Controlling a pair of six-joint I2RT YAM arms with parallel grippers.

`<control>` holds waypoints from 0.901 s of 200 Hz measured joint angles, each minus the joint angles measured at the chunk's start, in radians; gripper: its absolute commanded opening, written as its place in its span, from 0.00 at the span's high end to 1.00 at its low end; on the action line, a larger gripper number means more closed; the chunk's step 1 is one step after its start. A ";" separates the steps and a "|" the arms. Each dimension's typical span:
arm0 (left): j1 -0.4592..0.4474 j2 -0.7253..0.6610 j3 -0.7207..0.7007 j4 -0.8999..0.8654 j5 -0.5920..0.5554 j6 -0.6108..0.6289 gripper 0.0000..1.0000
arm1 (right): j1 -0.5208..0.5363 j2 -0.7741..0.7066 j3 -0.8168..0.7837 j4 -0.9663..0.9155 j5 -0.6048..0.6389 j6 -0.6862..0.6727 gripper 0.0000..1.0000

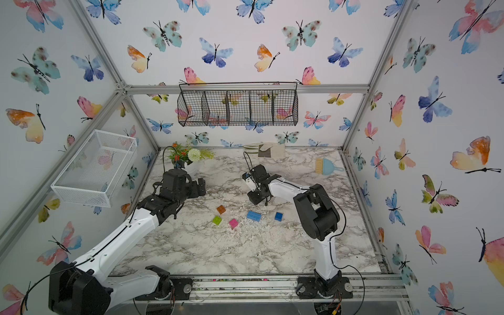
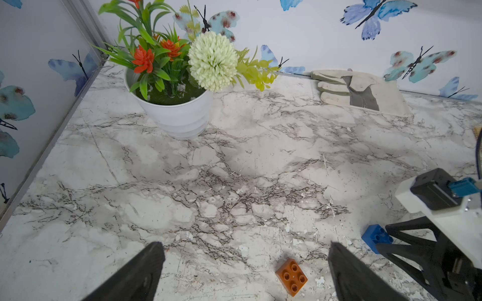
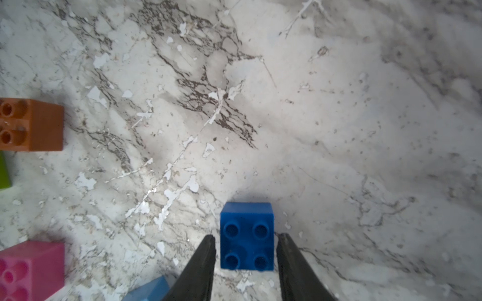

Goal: Assemble the letter y with lego
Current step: Pick up the lego brick from the center of the board.

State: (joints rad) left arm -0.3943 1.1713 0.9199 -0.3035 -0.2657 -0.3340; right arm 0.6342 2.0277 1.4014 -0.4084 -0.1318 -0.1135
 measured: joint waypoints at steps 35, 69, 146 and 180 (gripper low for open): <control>0.000 0.000 0.000 0.000 0.000 0.000 0.01 | 0.000 0.052 0.034 -0.029 0.001 0.000 0.57; 0.000 0.000 0.000 0.000 0.000 0.000 0.01 | 0.000 0.052 0.039 -0.036 0.000 0.001 0.60; 0.001 0.000 0.000 0.000 0.000 0.000 0.01 | 0.000 0.052 0.056 -0.053 -0.011 0.005 0.58; 0.002 0.000 0.000 0.000 0.000 0.000 0.01 | 0.000 0.063 0.080 -0.059 -0.012 0.006 0.59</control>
State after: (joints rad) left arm -0.3923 1.1713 0.9199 -0.3035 -0.2661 -0.3340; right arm 0.6342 2.0907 1.4815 -0.4671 -0.1440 -0.1078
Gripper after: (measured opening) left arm 0.988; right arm 0.422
